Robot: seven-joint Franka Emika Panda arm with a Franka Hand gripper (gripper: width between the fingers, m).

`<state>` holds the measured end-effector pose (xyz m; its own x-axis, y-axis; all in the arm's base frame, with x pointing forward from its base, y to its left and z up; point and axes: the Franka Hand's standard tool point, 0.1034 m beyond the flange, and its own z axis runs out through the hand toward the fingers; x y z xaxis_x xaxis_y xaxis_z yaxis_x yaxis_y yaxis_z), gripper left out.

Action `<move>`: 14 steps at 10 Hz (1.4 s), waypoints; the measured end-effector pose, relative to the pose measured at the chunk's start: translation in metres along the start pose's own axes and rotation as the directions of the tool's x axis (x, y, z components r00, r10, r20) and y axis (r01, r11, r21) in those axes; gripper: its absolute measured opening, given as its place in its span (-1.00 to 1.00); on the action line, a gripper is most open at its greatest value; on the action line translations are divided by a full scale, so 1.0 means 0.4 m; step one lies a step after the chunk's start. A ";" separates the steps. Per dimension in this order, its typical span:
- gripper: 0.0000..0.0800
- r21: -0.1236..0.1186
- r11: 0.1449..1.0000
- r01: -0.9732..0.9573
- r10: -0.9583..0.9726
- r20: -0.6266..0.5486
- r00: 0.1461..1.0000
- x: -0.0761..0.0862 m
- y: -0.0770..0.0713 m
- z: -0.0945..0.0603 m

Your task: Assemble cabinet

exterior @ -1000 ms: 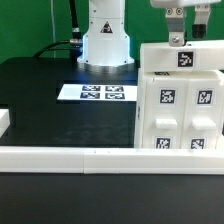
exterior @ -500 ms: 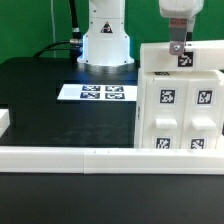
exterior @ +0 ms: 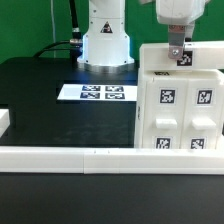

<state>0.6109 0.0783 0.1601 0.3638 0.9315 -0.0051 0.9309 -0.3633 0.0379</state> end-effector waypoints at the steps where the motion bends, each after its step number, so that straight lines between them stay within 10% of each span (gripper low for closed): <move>1: 0.39 0.000 1.000 -0.002 0.002 0.000 1.000 -0.002 0.001 0.000; 9: 0.40 0.001 0.941 -0.339 0.339 0.001 0.941 -0.004 0.001 0.002; 14: 0.40 0.004 0.630 -0.776 0.776 -0.008 0.630 0.003 -0.001 0.003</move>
Offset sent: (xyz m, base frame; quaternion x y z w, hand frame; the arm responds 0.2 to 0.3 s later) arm 0.0000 0.0000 0.0000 0.0000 0.0000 0.0000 1.0000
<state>0.6109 0.0795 0.1590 0.9517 0.3050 0.0338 0.3043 -0.9523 0.0241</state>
